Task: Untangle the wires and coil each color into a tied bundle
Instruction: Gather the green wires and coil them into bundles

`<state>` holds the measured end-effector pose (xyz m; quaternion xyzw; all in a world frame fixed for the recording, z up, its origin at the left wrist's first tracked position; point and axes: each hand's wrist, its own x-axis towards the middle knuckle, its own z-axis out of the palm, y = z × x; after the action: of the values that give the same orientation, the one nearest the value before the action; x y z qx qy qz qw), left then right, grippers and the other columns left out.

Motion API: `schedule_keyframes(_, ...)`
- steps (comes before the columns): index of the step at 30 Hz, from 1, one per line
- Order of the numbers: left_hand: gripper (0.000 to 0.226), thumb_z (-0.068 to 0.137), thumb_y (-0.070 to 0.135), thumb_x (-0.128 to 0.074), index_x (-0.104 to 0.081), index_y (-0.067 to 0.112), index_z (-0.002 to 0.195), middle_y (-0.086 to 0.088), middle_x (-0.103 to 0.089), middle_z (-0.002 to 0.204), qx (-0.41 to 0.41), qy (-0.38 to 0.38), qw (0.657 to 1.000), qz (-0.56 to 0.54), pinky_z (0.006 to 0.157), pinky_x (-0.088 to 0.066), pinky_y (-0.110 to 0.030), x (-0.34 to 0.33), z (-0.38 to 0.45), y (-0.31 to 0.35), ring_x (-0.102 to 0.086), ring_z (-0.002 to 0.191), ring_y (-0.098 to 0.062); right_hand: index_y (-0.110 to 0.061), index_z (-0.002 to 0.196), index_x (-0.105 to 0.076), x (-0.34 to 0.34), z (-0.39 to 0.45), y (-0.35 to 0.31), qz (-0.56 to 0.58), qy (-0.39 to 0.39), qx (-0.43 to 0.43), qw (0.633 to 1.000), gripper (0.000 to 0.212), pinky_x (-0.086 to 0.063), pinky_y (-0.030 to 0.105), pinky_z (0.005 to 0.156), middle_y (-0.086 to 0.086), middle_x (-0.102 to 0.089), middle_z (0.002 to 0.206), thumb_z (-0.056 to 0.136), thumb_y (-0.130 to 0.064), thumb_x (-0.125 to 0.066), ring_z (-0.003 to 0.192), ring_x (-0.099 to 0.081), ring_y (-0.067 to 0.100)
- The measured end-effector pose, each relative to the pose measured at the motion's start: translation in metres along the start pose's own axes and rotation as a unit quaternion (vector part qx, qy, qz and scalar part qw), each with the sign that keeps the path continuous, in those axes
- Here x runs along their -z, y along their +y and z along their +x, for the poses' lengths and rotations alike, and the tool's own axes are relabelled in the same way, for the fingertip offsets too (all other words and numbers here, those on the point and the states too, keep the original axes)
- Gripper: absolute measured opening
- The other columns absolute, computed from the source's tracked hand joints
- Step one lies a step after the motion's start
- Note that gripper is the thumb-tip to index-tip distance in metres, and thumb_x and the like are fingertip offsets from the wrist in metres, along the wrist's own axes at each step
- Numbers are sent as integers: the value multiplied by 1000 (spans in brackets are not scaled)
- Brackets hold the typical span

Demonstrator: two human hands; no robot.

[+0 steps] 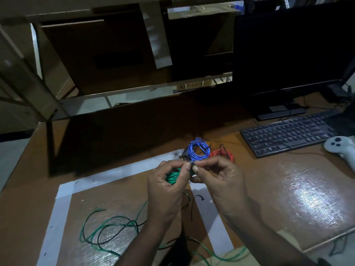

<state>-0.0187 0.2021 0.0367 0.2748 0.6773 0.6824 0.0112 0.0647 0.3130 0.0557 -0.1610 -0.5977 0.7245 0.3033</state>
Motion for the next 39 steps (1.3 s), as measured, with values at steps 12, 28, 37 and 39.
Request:
schedule_keyframes(12, 18, 98, 18, -64, -75, 13, 84, -5, -73, 80, 19, 2, 1000, -6, 71, -56, -27, -5, -1, 12, -71, 78, -16, -21, 93, -77, 0, -3, 2, -118, 19, 62, 991, 13, -62, 30, 76, 0, -75, 94, 87, -10, -77, 86, -75, 19)
schedule_keyframes(28, 21, 100, 17, -61, -75, 7, 89, -9, -76, 84, 60, 9, 997, -57, 74, -60, -30, -7, -2, 16, -75, 82, -23, -26, 97, -75, -9, -6, -4, -191, 15, 118, 974, 17, -61, 27, 77, -15, -70, 94, 89, -12, -75, 89, -73, 10)
schedule_keyframes(37, 20, 101, 21, -60, -75, 10, 93, -4, -76, 88, 54, 8, 998, -33, 73, -61, -32, -4, 0, 15, -73, 84, -20, -32, 101, -67, -12, -5, -10, -113, 11, 56, 992, 28, -62, 25, 73, -8, -73, 92, 89, -8, -75, 84, -76, 12)
schedule_keyframes(39, 20, 101, 18, -59, -74, 7, 92, -5, -76, 87, 51, 8, 998, -36, 71, -59, -28, -4, 1, 15, -73, 82, -18, -29, 106, -69, -11, -3, -10, -115, -7, 57, 992, 26, -62, 26, 73, -9, -74, 93, 91, -9, -73, 85, -76, 13)
